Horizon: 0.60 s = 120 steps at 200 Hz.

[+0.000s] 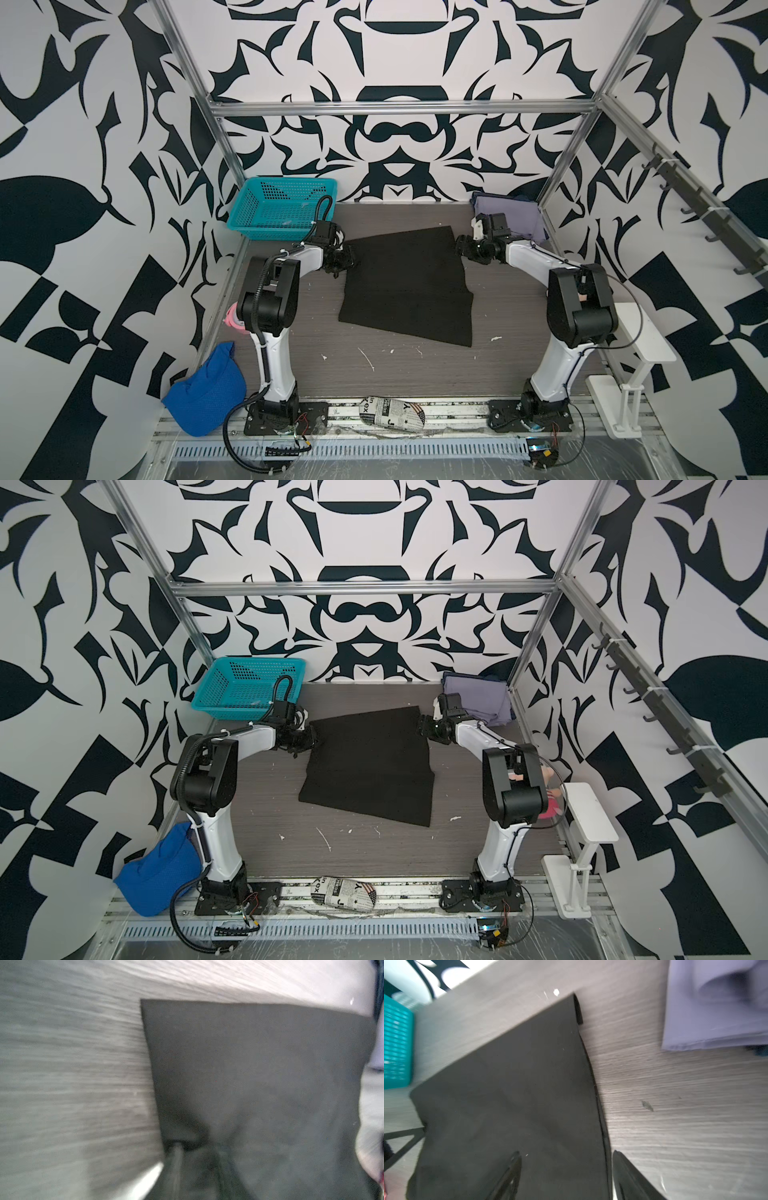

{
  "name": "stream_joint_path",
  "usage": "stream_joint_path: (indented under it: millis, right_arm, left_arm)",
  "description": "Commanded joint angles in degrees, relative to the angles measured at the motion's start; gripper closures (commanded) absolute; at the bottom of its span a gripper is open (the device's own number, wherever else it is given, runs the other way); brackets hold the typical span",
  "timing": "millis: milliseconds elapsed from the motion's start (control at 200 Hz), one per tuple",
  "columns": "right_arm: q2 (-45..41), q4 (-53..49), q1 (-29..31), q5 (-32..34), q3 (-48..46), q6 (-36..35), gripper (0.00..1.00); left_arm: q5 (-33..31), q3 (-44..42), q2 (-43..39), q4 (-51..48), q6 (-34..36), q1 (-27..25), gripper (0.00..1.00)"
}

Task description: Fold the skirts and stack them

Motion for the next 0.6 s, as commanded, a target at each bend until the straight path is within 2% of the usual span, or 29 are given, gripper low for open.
stream_joint_path:
  millis: [0, 70, 205, 320, 350, 365, 370, 495, 570, 595]
  right_arm:
    - [2.3, -1.9, -0.2, -0.8, 3.8, -1.2, 0.27]
    - [4.8, -2.1, -0.3, -1.5, 5.4, -1.3, 0.28]
    - [9.1, -2.0, -0.3, -3.5, 8.2, -1.3, 0.33]
    - [10.1, -0.4, -0.4, -4.8, 8.8, -1.0, 0.43]
    - [10.4, 0.0, -0.4, -5.3, 9.1, -1.0, 0.49]
    - [10.6, -0.1, -0.5, -5.7, 9.4, -0.9, 0.53]
    - [10.7, -0.1, -0.6, -5.8, 9.5, -1.0, 0.57]
    - [10.9, 0.9, -1.0, -7.7, 10.4, -0.2, 0.89]
    - [10.1, 1.4, -1.1, -7.7, 10.7, -0.1, 0.95]
    - [9.7, 1.3, -1.2, -7.7, 11.0, -0.1, 1.0]
  left_arm:
    - [1.1, 1.3, 1.5, -0.8, 0.2, 0.1, 0.94]
    - [0.8, 1.6, 1.5, 0.0, 0.2, 0.2, 1.0]
    - [1.4, 3.2, 1.4, -0.9, 0.1, 0.9, 1.0]
    - [1.3, 3.6, -0.4, -1.5, -0.4, 1.2, 1.0]
    - [1.4, 3.6, -0.9, -1.3, -0.5, 1.3, 1.0]
    - [1.4, 3.6, -1.3, -1.4, -0.6, 1.4, 1.0]
    - [1.4, 3.6, -1.3, -1.4, -0.6, 1.4, 1.0]
    - [1.8, 4.4, -3.2, -1.3, -1.3, 2.1, 1.0]
    - [1.7, 5.7, -3.7, -1.5, -1.2, 2.4, 1.0]
    - [1.6, 6.4, -3.6, -2.0, -1.2, 2.5, 1.0]
